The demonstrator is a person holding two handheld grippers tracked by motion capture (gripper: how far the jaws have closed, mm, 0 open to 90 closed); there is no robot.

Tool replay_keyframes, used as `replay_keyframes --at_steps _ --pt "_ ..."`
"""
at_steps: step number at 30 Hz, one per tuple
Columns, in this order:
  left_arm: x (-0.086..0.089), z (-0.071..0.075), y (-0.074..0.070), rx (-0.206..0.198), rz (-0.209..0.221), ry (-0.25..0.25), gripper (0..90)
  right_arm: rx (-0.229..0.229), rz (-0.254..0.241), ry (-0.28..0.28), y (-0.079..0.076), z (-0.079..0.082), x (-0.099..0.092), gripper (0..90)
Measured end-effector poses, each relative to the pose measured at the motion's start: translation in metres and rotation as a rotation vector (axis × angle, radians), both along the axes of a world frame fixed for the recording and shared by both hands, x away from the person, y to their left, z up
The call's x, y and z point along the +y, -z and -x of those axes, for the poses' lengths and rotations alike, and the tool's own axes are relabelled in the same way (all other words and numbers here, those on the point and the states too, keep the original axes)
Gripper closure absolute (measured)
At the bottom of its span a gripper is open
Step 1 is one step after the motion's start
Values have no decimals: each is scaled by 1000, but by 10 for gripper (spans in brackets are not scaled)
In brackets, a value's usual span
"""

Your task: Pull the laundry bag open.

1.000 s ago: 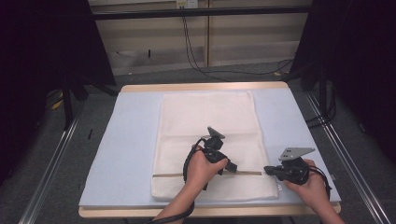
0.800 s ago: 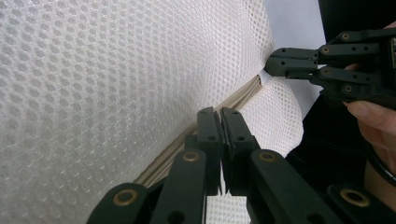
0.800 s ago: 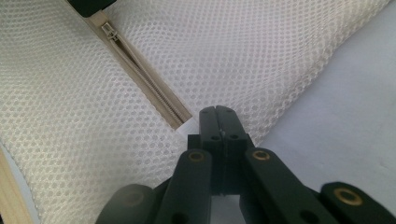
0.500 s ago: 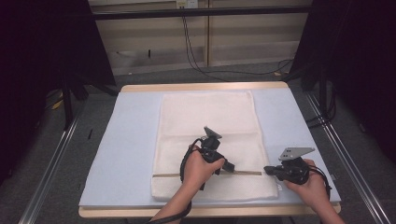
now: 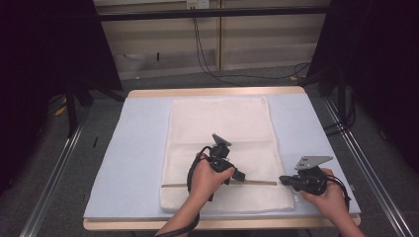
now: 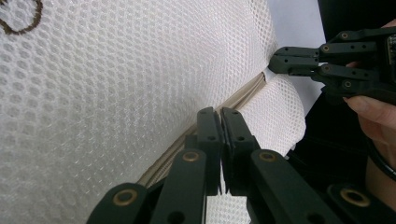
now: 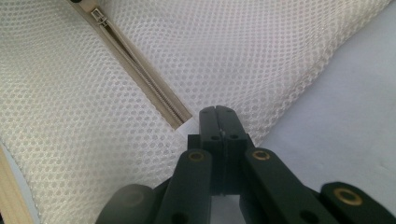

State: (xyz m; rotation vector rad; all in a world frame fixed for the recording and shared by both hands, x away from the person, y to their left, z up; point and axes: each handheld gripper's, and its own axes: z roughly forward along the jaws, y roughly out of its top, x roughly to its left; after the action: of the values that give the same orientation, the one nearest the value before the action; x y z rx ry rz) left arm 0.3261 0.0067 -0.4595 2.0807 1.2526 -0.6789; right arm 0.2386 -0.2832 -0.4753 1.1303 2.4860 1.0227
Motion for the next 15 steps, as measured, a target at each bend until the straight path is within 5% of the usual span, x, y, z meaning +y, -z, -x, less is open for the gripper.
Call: replay_keyframes --at_steps 6,15 --pt "3 0 0 20 15 -19 873 4 -3 -4 0 0 0 900" --pt "8 0 -2 -3 -6 -5 873 5 3 -1 0 0 0 900"
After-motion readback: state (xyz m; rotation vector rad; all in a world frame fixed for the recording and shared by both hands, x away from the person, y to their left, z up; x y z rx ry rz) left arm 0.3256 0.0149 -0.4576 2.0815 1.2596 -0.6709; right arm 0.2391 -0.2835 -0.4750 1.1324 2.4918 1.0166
